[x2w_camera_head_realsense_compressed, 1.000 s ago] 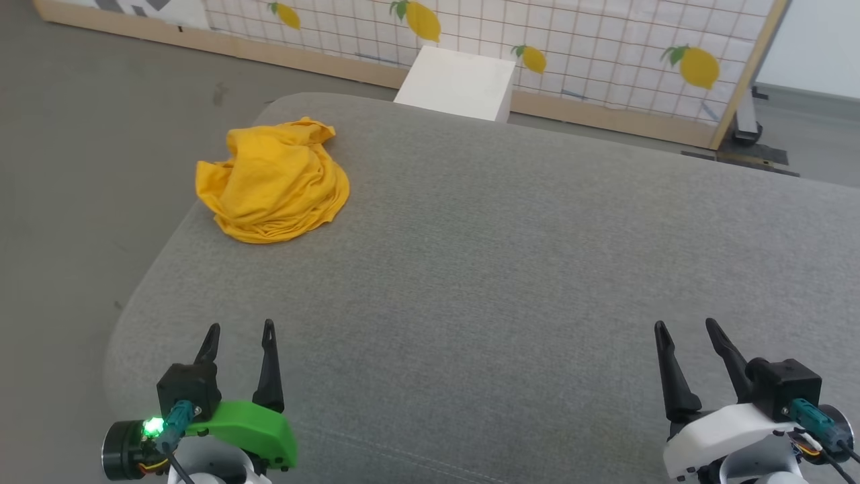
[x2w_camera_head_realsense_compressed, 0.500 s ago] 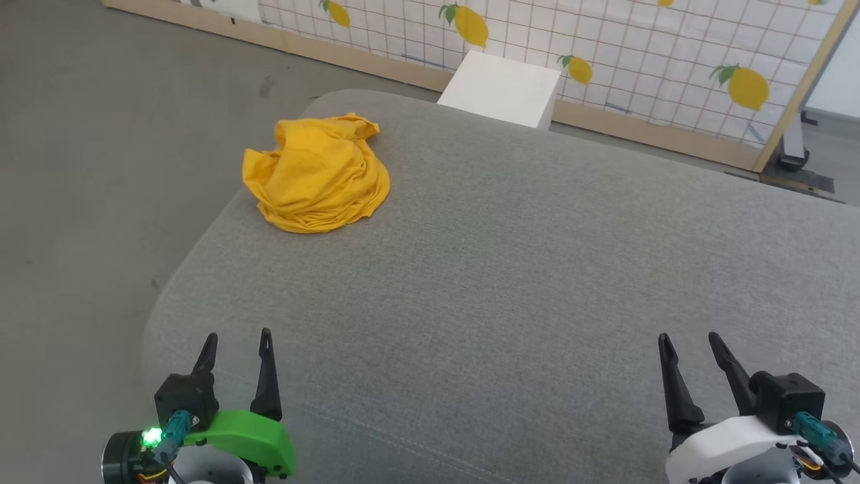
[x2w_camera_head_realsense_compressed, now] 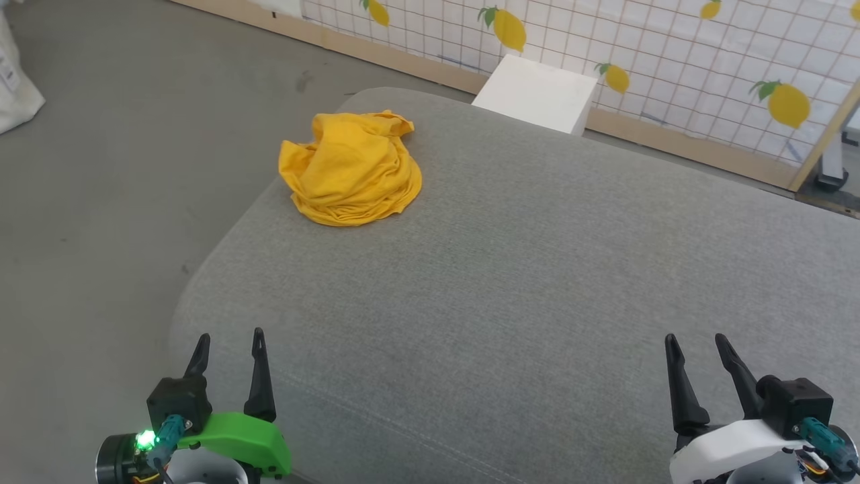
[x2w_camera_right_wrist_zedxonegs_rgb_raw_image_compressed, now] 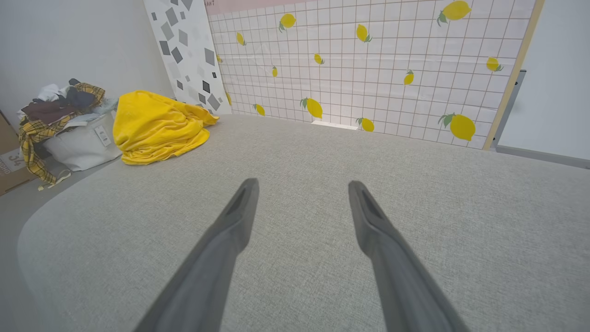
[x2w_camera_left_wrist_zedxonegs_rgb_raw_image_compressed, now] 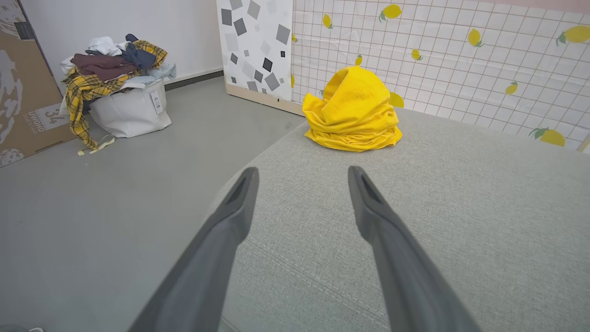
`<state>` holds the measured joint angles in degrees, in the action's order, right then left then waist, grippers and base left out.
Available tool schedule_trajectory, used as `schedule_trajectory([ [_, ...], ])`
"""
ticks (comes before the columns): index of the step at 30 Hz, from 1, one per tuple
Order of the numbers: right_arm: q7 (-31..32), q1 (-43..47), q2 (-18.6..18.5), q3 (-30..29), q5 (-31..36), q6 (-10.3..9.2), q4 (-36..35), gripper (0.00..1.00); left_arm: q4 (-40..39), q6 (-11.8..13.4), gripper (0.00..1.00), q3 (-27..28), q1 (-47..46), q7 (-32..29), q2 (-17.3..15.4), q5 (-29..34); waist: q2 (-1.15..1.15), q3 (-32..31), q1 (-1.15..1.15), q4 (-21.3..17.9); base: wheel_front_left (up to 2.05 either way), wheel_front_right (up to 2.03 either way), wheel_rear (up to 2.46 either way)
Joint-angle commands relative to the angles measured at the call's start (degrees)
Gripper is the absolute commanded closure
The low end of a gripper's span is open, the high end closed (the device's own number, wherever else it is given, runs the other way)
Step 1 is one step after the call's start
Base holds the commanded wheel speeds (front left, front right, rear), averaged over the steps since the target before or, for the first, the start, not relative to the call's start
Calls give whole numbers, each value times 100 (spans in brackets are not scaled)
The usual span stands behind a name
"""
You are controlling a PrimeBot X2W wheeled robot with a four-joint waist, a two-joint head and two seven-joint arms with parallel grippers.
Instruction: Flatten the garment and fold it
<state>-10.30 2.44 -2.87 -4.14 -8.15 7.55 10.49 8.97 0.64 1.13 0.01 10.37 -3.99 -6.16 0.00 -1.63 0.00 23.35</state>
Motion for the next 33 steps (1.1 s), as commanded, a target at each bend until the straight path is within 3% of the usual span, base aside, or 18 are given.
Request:
schedule_trajectory([
  [1,-72,58,-1,-20,-58,-4,24,0,38,52,0,12,88,68,-40,-71,0,-4,0,65,0,0,0],
  [33,-450,148,0,108,-144,-6,6,0,161,157,0,0,95,443,-93,-261,0,-39,0,860,0,0,0],
])
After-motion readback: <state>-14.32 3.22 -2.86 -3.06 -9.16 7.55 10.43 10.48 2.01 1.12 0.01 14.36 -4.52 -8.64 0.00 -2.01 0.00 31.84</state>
